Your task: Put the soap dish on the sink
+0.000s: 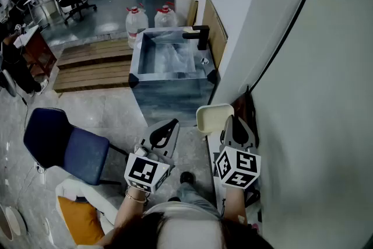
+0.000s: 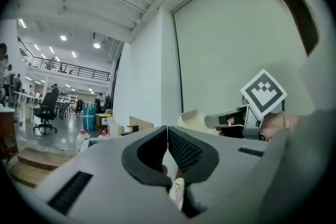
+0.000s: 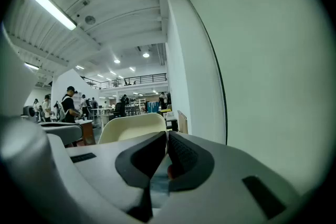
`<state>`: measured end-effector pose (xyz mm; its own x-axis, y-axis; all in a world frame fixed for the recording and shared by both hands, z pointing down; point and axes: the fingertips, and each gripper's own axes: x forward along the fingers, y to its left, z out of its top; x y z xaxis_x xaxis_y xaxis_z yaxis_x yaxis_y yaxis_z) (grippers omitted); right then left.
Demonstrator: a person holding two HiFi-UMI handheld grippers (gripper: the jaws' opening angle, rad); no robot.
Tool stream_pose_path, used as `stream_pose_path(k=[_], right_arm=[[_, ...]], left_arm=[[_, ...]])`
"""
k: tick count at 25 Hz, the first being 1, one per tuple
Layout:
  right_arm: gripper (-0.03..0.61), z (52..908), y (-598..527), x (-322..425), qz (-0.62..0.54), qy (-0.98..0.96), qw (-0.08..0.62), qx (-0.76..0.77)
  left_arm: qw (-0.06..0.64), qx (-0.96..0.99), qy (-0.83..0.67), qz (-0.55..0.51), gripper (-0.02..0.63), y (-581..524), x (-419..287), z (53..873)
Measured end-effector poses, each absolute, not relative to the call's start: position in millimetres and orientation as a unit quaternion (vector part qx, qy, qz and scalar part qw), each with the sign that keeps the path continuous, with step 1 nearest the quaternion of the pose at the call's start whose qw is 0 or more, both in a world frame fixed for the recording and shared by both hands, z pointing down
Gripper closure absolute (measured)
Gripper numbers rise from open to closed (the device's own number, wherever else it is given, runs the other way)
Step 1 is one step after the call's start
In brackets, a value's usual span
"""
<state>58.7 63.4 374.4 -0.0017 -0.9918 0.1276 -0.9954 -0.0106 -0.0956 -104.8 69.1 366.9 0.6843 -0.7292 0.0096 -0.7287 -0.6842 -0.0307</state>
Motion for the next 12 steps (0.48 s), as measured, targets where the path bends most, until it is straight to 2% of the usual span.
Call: stream_pose_path(k=[12], right_arm=[[0.542, 378.9, 47.5, 78.5, 0.079, -0.704, 0.009, 0.705]], left_arm=[[0.018, -0.917, 0.399, -0.016, 0.604, 52.2, -81.9, 367.1]])
